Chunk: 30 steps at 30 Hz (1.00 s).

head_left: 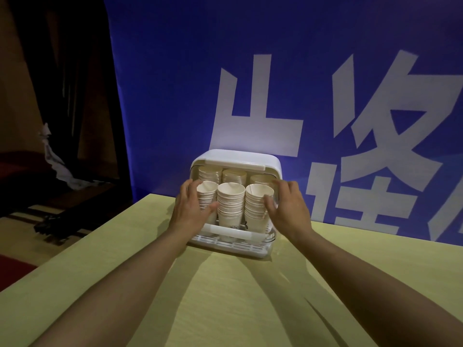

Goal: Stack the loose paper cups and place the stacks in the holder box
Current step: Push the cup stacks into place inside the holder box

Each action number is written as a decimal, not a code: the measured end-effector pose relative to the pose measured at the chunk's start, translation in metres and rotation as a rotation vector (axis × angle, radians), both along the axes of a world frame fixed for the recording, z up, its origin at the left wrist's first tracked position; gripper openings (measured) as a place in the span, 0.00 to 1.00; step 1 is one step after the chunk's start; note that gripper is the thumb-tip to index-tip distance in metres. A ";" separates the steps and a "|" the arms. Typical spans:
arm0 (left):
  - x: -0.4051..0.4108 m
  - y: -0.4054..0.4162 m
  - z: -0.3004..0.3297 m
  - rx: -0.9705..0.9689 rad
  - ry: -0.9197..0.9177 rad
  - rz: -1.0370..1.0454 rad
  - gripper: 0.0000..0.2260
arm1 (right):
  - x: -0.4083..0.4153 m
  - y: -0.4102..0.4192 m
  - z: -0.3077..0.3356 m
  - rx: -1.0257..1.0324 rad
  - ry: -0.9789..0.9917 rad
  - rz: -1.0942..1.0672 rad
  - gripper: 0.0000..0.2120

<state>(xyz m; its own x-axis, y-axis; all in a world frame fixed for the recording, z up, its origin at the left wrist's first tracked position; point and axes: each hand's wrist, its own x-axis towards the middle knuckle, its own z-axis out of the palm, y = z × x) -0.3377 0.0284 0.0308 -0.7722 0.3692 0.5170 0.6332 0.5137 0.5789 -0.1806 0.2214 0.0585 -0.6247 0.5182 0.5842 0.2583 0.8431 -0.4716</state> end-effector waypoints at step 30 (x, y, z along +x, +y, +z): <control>0.015 -0.042 0.021 -0.178 0.151 -0.223 0.27 | 0.043 -0.009 -0.025 0.132 -0.215 0.115 0.36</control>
<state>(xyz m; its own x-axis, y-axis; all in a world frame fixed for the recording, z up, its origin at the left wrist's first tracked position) -0.3229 -0.0133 0.0516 -0.5814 0.6156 0.5320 0.8136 0.4374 0.3831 -0.1372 0.2120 0.0338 -0.7919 0.3648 0.4897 0.2394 0.9232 -0.3006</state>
